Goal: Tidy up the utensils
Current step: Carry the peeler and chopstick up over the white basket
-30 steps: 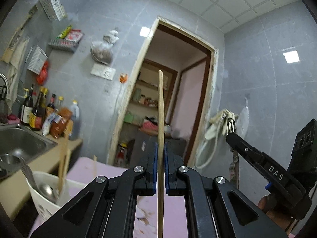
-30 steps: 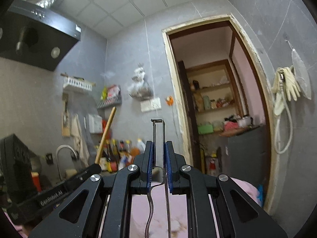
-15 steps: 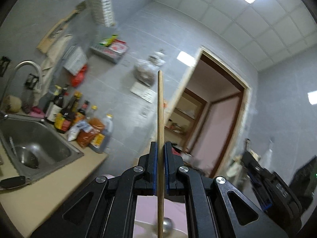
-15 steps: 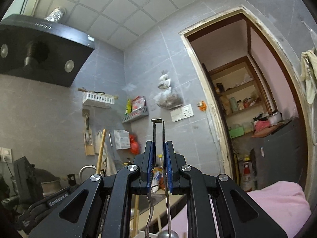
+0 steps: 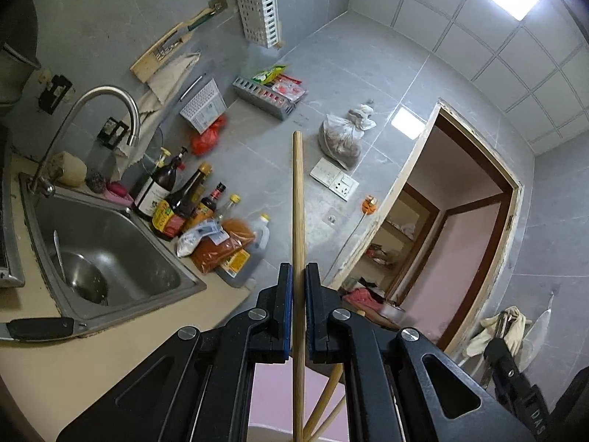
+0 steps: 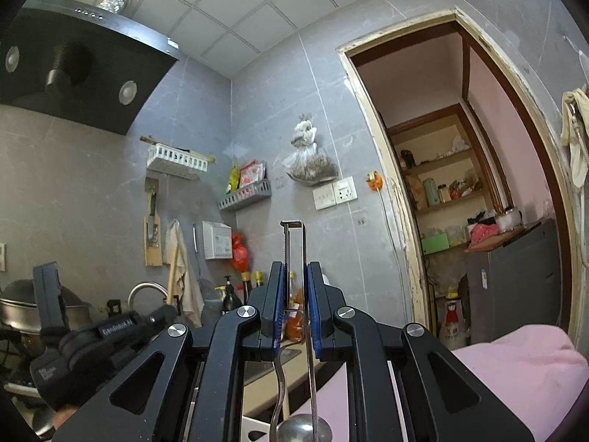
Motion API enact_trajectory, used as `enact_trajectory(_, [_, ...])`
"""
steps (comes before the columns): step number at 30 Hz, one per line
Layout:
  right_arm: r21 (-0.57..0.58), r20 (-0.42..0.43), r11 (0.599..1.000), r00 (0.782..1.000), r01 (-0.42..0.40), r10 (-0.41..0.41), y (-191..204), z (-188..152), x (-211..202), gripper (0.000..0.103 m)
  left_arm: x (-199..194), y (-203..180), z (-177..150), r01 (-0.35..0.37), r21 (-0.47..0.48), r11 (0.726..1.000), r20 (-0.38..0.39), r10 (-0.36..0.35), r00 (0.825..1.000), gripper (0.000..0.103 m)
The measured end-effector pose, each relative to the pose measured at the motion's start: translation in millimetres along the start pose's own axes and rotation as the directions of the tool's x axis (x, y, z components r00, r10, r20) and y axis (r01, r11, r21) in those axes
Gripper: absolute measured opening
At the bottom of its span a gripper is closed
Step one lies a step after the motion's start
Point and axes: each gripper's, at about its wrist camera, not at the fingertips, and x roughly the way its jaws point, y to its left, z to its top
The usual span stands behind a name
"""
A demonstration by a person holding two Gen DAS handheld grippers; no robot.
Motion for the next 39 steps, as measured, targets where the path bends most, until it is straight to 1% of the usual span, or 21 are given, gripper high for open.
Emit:
enact_trajectory(6, [-0.002,-0.016,1.000,1.000,0.005,-0.005,-2,-5,2,0.010,-1,-11,-7,-0.012,0.047,0.999,0.033,0.010,0.999,0.004])
enact_trajectory(12, [-0.031,-0.010,1.000,1.000,0.001,-0.001,5,-10,3,0.010,-2,-18,-15,-0.025,0.103,0.994,0.065,0.018,0.998,0.004])
enact_trajectory(19, [-0.023,-0.009,1.000,1.000,-0.006,0.006,4,-15,5,0.010,4,-16,-24,-0.033,0.117,0.993,0.057,0.026,0.998,0.004])
enact_trajectory(23, [0.001,-0.019,1.000,1.000,-0.004,0.004,1,-18,8,0.010,3,-18,-30,-0.048,0.144,0.988,0.067,0.039,0.997,0.004])
enact_trajectory(26, [0.006,-0.025,1.000,1.000,-0.003,0.003,0,-18,9,0.010,1,-20,-35,-0.083,0.164,0.983,0.077,0.072,0.994,0.004])
enact_trajectory(30, [0.008,-0.021,1.000,1.000,-0.001,0.001,0,-18,10,0.010,0,-24,-43,-0.091,0.200,0.975,0.073,0.078,0.994,0.004])
enact_trajectory(32, [0.007,-0.024,1.000,1.000,0.003,-0.003,0,-19,11,0.010,1,-25,-47,-0.084,0.213,0.974,0.060,0.073,0.996,0.004])
enact_trajectory(36, [-0.013,-0.019,1.000,1.000,0.021,-0.021,3,-20,9,0.010,0,-24,-54,-0.082,0.228,0.970,0.049,0.072,0.996,0.004])
enact_trajectory(39, [-0.049,-0.011,0.998,0.999,0.038,-0.038,8,-22,8,0.011,-3,-23,-56,-0.082,0.243,0.967,0.044,0.073,0.996,0.005])
